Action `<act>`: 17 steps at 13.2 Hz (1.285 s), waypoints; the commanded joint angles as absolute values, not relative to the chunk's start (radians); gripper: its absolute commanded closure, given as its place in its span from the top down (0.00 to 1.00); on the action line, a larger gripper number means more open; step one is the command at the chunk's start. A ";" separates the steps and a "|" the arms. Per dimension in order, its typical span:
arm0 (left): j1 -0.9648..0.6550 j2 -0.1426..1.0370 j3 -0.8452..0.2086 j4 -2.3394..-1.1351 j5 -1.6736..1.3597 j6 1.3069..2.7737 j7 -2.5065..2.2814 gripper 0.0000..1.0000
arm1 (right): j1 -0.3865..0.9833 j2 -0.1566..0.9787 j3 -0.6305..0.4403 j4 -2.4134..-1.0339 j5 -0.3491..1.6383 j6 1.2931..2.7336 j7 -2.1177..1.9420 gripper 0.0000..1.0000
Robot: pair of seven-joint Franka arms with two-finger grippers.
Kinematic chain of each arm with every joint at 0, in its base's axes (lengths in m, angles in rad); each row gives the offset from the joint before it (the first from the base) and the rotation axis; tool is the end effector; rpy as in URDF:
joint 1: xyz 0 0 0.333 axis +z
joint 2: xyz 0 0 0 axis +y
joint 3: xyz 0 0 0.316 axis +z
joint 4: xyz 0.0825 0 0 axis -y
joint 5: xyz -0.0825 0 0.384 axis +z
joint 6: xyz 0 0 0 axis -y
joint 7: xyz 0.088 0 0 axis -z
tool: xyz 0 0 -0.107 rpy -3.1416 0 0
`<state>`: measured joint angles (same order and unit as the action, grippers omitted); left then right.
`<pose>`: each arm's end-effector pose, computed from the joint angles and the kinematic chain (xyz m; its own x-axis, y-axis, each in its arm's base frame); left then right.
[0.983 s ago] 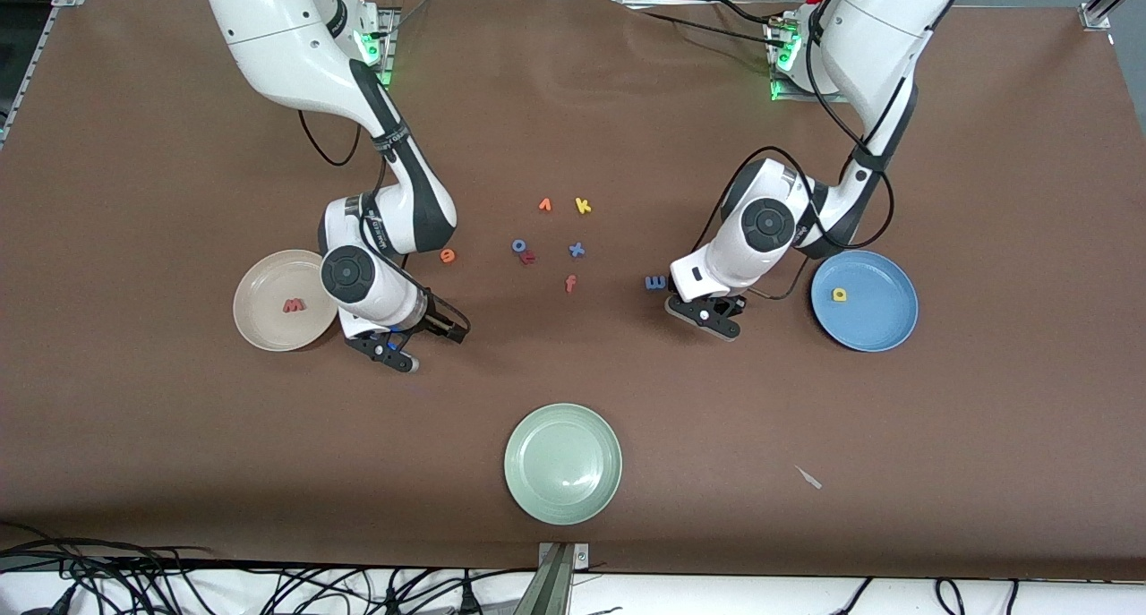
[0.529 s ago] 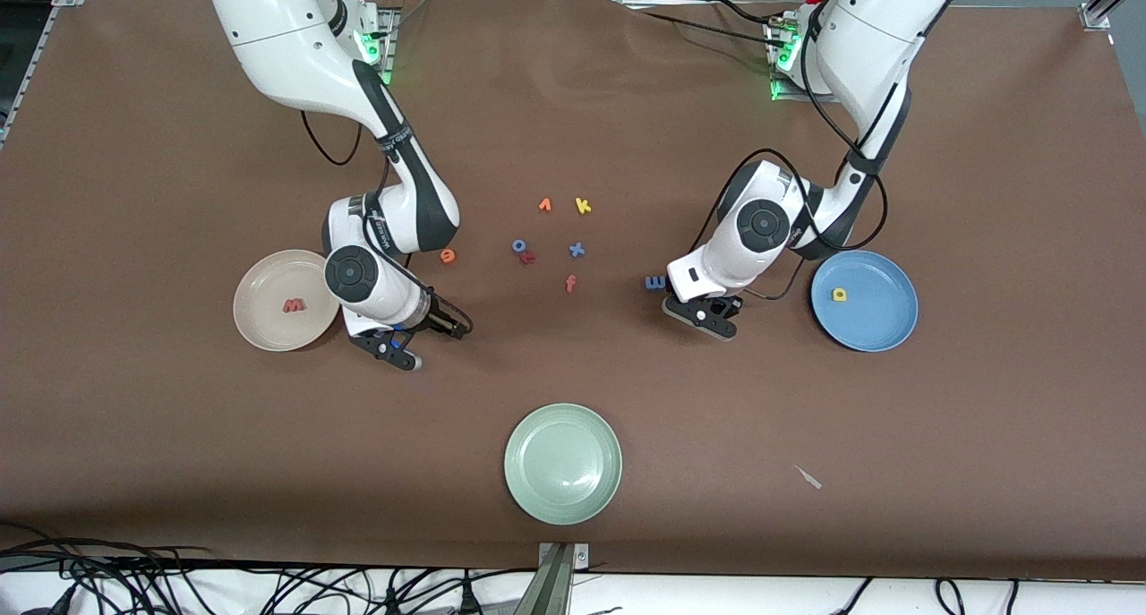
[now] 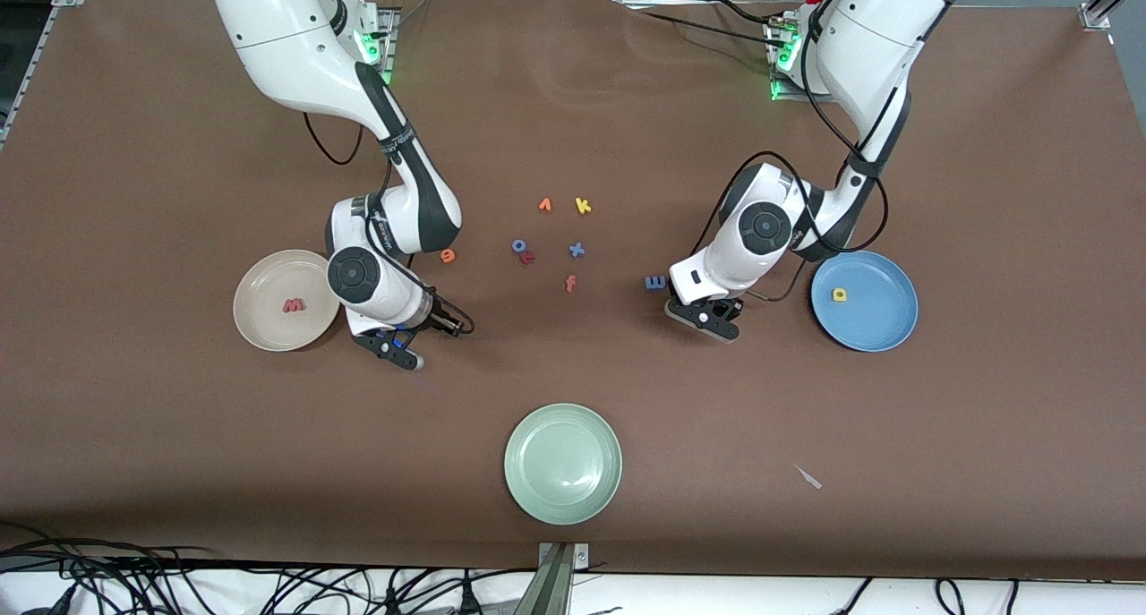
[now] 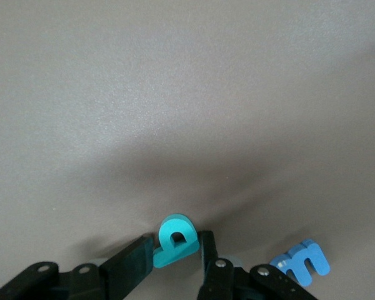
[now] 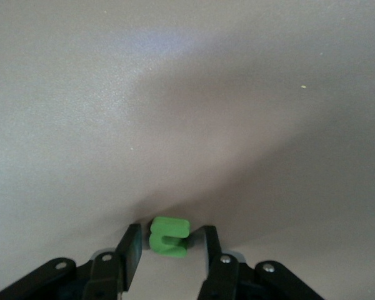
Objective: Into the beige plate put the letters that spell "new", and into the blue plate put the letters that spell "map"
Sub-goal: 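Grasp the green n with the right gripper while the left gripper grasps the b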
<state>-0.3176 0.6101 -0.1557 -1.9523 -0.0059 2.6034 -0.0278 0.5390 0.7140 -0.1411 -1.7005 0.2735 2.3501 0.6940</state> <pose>0.5543 -0.2807 0.1694 0.9168 -0.3970 0.0435 -0.3993 -0.9120 0.0933 0.6113 0.2703 0.1773 0.8909 -0.4422 -0.1037 -0.4473 -0.8938 -0.0322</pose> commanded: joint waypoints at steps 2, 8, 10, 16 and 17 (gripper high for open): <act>-0.330 0.635 -0.143 -1.931 0.026 2.611 -0.048 0.12 | 0.545 0.718 -0.143 -1.706 0.296 2.364 0.696 0.31; -0.330 0.629 -0.138 -1.916 0.026 2.609 -0.048 0.63 | 0.540 0.710 -0.144 -1.680 0.295 2.346 0.704 0.28; -0.330 0.630 -0.138 -1.914 0.025 2.609 -0.048 0.63 | 0.537 0.707 -0.147 -1.655 0.293 2.298 0.703 0.28; -0.330 0.635 -0.138 -1.916 0.026 2.609 -0.048 0.49 | 0.537 0.605 -0.256 -1.696 0.275 2.106 0.445 0.28; -0.330 0.635 -0.138 -1.916 0.026 2.609 -0.048 0.37 | 0.537 0.580 -0.273 -1.730 0.272 2.108 0.392 0.28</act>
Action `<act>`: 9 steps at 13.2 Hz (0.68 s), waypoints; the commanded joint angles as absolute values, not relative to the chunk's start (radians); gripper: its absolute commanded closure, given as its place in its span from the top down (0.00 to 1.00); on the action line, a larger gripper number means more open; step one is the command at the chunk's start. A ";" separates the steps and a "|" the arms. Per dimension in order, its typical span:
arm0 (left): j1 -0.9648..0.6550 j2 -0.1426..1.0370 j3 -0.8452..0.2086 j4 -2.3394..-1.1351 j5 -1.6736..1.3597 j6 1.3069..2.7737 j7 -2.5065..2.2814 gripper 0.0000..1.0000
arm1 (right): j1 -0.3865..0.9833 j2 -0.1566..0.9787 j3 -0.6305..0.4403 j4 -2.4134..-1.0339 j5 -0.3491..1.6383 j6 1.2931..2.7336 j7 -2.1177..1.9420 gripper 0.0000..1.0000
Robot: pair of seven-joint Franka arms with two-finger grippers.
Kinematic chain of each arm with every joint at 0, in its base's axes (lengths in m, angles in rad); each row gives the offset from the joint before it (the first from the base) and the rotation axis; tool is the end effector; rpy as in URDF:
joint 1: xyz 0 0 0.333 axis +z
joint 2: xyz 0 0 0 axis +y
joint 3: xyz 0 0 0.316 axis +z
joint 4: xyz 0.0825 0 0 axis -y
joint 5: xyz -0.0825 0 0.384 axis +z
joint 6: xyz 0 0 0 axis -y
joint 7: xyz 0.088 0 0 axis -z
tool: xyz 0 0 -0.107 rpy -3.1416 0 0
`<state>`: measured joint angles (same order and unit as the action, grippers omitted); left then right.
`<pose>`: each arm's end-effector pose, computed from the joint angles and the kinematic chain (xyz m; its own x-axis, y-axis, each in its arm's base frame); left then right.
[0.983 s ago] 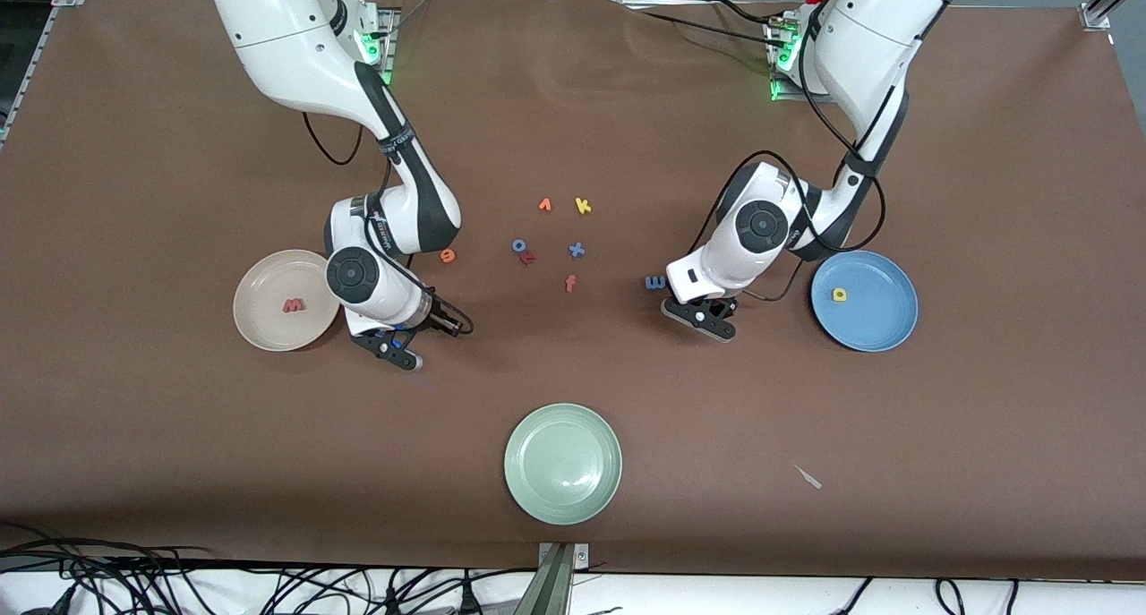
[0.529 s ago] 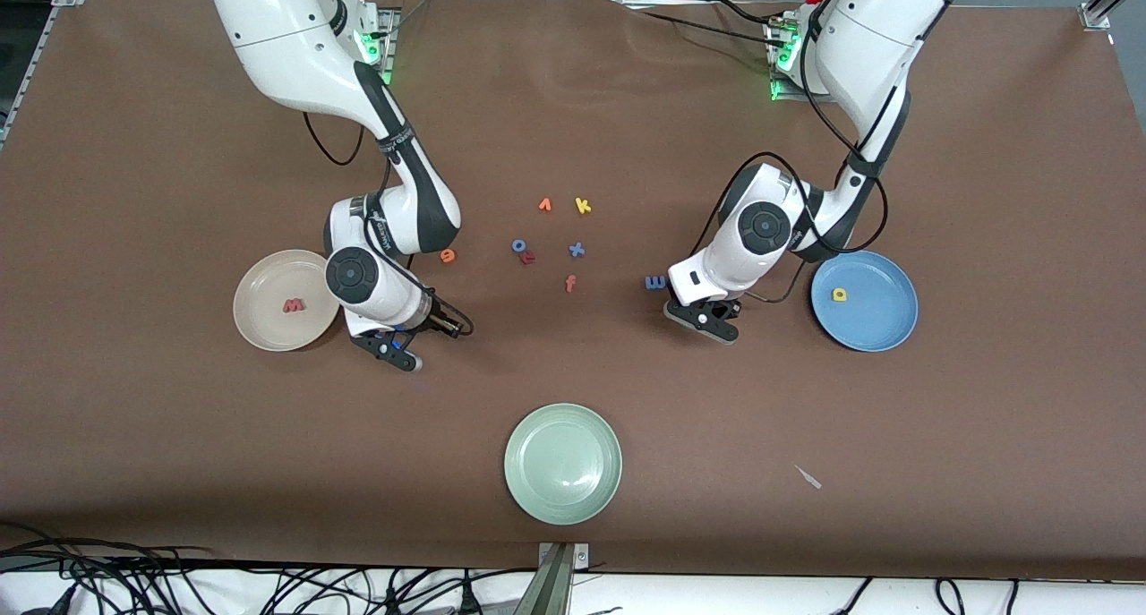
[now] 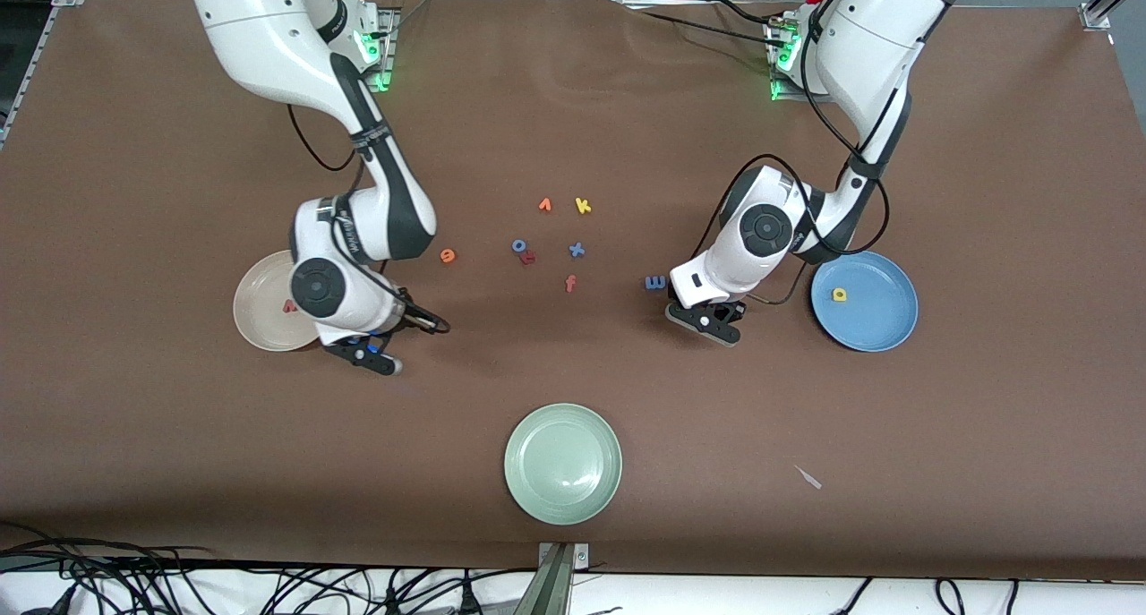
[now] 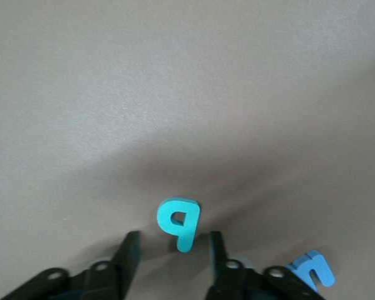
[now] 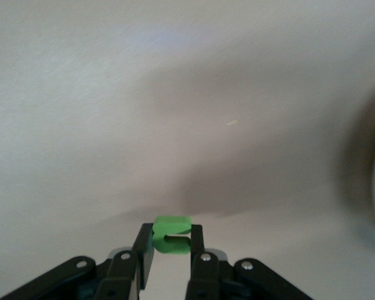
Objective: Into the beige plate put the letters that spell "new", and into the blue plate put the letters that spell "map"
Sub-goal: 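Grasp the green n with the right gripper while the left gripper grasps the b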
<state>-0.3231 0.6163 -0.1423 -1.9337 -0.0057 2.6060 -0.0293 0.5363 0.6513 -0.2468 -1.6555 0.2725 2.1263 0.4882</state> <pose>0.5621 -0.2787 0.1721 0.9194 -0.3891 0.0576 -0.3929 -0.9155 0.0869 0.6306 0.2181 0.2270 0.9343 -0.3159 -0.1651 -0.3166 -0.9483 0.0229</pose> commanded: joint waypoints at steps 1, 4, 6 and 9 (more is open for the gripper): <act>-0.330 0.635 -0.138 -1.916 0.026 2.609 -0.048 0.28 | 0.538 0.557 -0.296 -1.767 0.262 2.118 0.330 0.28; -0.328 0.635 -0.138 -1.916 0.026 2.609 -0.046 0.11 | 0.538 0.494 -0.359 -1.868 0.261 2.166 0.157 0.28; -0.328 0.634 -0.138 -1.916 0.028 2.609 -0.046 0.05 | 0.538 0.459 -0.396 -1.954 0.261 2.233 0.044 0.28; -0.312 0.602 -0.138 -1.917 0.029 2.599 -0.038 0.02 | 0.537 0.434 -0.428 -2.077 0.265 2.374 -0.086 0.28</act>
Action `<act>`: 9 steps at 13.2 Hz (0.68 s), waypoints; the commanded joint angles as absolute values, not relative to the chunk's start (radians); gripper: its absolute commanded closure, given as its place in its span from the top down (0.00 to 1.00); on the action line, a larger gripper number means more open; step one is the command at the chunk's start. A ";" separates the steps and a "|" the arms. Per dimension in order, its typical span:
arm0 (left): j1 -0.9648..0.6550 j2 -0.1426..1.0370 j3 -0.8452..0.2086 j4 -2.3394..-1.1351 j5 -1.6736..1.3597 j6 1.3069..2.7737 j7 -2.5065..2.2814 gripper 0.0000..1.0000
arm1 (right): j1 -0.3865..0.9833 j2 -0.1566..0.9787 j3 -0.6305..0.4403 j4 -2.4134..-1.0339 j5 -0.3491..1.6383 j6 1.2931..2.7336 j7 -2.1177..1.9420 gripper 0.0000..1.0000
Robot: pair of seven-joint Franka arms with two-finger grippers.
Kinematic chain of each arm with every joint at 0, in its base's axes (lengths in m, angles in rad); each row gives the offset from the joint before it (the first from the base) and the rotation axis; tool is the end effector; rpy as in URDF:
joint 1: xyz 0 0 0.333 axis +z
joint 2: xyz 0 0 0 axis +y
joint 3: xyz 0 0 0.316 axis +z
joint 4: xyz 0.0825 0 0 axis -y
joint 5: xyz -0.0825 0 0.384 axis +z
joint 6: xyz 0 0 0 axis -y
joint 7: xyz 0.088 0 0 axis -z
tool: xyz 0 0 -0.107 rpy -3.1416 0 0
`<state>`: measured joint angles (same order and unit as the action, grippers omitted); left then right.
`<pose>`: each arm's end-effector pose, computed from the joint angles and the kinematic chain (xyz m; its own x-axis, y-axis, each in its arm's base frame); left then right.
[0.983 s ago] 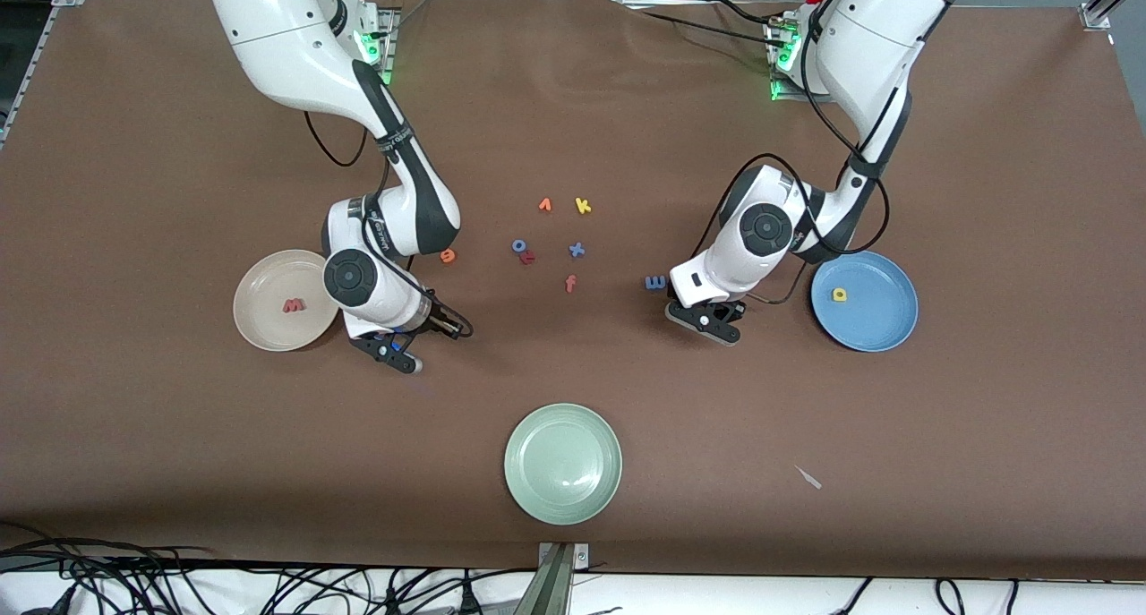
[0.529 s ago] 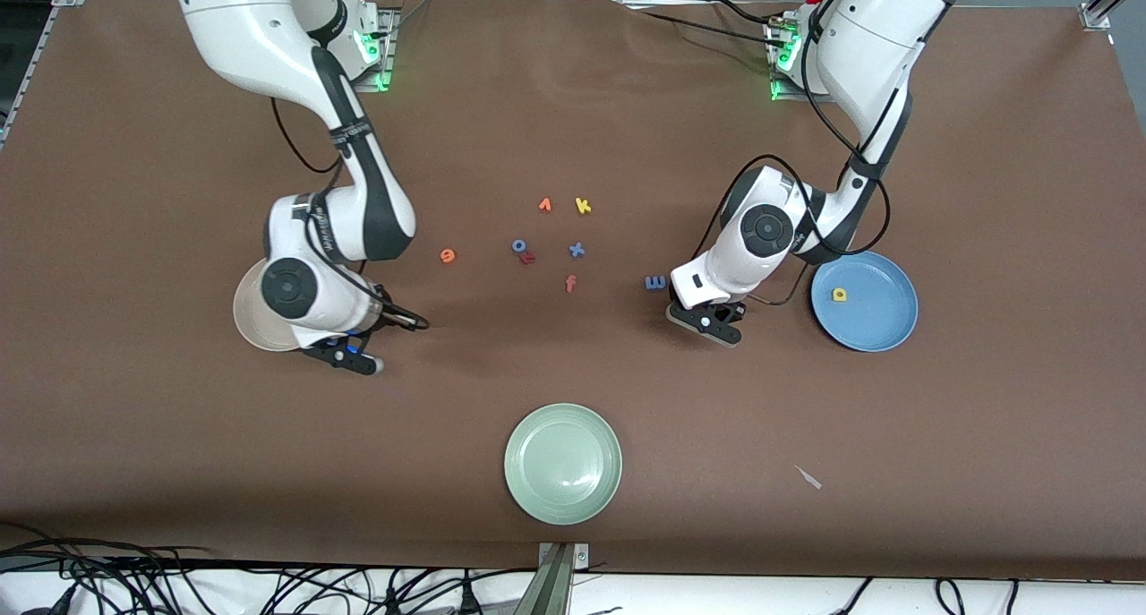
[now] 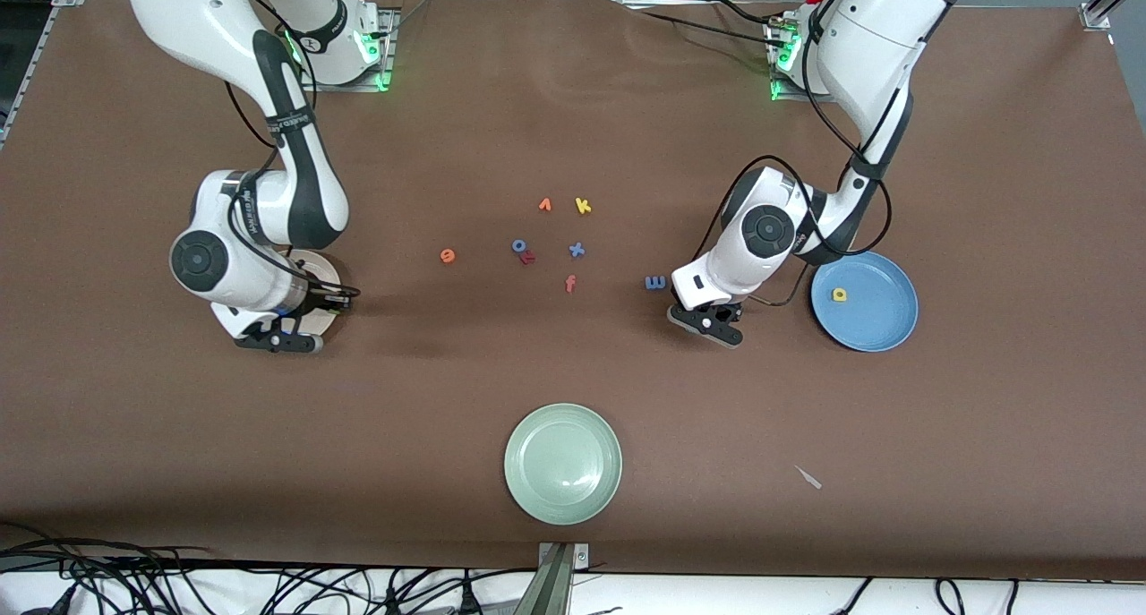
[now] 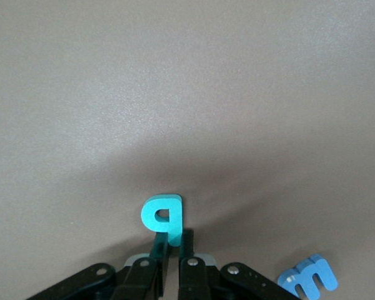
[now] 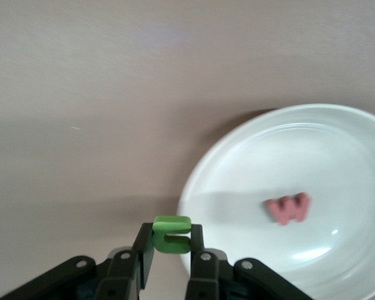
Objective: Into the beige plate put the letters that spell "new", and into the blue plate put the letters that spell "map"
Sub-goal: 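Put the n on the white plate while the left gripper drops the b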
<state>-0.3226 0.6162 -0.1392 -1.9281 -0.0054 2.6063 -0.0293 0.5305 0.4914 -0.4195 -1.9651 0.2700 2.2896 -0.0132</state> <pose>0.5650 -0.2775 0.1741 0.9203 -0.3861 0.0635 -0.3904 -0.9167 0.0851 0.5974 0.0798 0.2308 0.9935 -0.0336 -0.1092 -0.0326 -0.9994 0.0108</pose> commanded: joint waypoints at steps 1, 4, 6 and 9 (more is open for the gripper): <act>-0.272 0.569 -0.138 -1.931 0.031 2.592 -0.038 0.02 | 0.537 0.434 -0.437 -2.097 0.267 2.400 -0.127 0.29; -0.175 0.453 -0.140 -1.985 0.031 2.459 0.018 0.02 | 0.532 0.434 -0.437 -2.097 0.268 2.395 -0.150 1.00; -0.111 0.366 -0.140 -2.081 0.031 2.439 0.089 0.02 | 0.538 0.417 -0.430 -2.071 0.270 2.323 -0.112 1.00; -0.008 0.270 -0.138 -2.212 0.031 2.434 0.204 0.02 | 0.578 0.403 -0.407 -2.045 0.268 2.275 0.003 1.00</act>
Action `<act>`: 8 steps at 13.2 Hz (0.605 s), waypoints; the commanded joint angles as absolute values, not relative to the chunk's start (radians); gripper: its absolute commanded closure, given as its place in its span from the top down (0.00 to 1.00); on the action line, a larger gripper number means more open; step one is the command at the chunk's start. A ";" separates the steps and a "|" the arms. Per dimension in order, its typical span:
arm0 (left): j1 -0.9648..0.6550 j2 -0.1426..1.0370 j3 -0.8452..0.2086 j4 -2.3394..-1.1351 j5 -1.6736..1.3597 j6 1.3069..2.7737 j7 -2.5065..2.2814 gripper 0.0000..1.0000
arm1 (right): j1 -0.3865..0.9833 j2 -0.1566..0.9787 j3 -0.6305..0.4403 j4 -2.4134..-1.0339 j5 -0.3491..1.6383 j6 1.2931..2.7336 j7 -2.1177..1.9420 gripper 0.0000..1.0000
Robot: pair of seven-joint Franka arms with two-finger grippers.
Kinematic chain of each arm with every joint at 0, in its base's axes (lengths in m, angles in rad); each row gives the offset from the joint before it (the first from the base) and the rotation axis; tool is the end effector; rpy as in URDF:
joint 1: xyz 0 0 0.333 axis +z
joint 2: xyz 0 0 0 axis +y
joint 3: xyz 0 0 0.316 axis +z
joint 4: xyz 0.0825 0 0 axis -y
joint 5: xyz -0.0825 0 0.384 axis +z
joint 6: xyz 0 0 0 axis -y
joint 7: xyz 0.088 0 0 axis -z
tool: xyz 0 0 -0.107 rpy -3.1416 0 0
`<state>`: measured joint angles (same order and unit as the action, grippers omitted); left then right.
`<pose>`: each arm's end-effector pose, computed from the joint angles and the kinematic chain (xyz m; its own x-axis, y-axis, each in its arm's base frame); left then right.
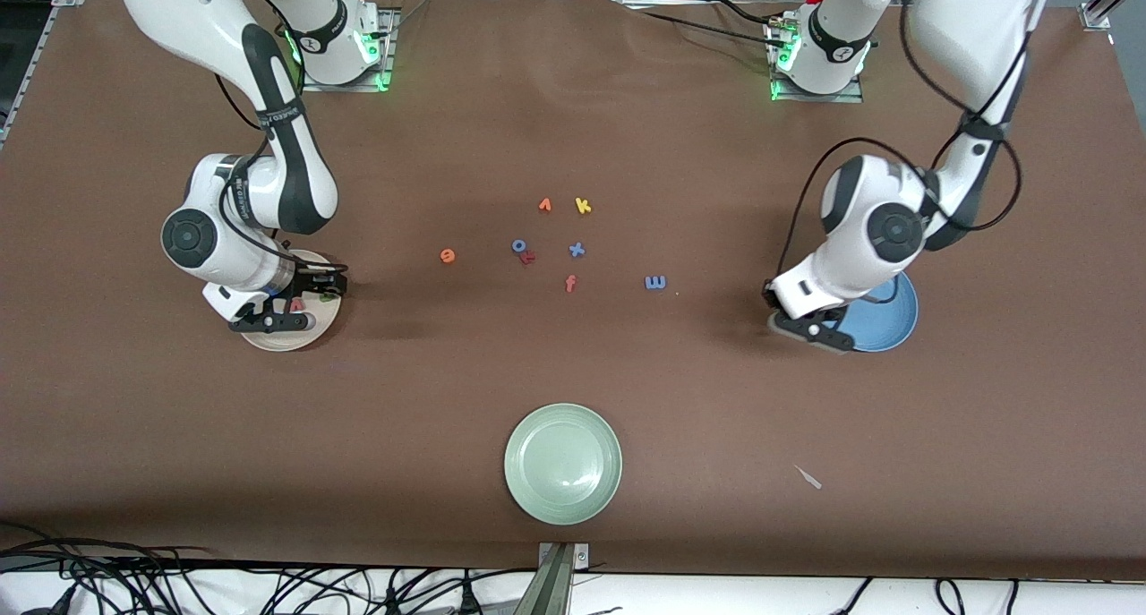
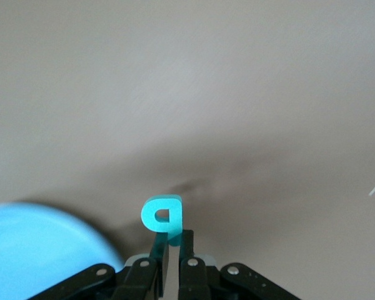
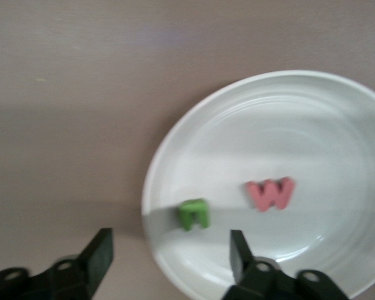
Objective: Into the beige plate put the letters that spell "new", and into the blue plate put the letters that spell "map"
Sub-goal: 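Put the n on the white plate while the left gripper drops the b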
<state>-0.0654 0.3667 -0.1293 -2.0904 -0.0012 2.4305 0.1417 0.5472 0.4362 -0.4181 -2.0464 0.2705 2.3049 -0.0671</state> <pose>0.5716 -0.1118 0.2455 0.9466 -0.3221 -0.0169 -0.3209 -0.9458 0.0499 0.5749 0.0830 0.2310 0.9917 0.0250 -0.1257 0.0238 -0.9997 -0.0112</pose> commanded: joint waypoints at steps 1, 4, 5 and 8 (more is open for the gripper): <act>0.030 0.255 -0.135 -2.229 0.031 2.433 0.259 0.02 | 0.610 0.403 -0.407 -2.045 0.268 2.278 0.030 1.00; 0.107 0.253 -0.105 -2.233 0.031 2.415 0.394 0.04 | 0.673 0.405 -0.402 -2.046 0.270 2.298 0.167 1.00; 0.113 0.253 -0.082 -2.232 0.031 2.414 0.440 0.04 | 0.698 0.405 -0.402 -2.046 0.270 2.298 0.202 1.00; 0.114 0.258 -0.072 -2.227 0.029 2.414 0.482 0.69 | 0.759 0.406 -0.400 -2.057 0.273 2.302 0.291 1.00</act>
<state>0.1190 0.2813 -0.0678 -2.2166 -0.0010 2.4291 0.4688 0.7239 0.4169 -0.3959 -2.0413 0.2705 2.2954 0.2423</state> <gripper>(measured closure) 0.850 0.000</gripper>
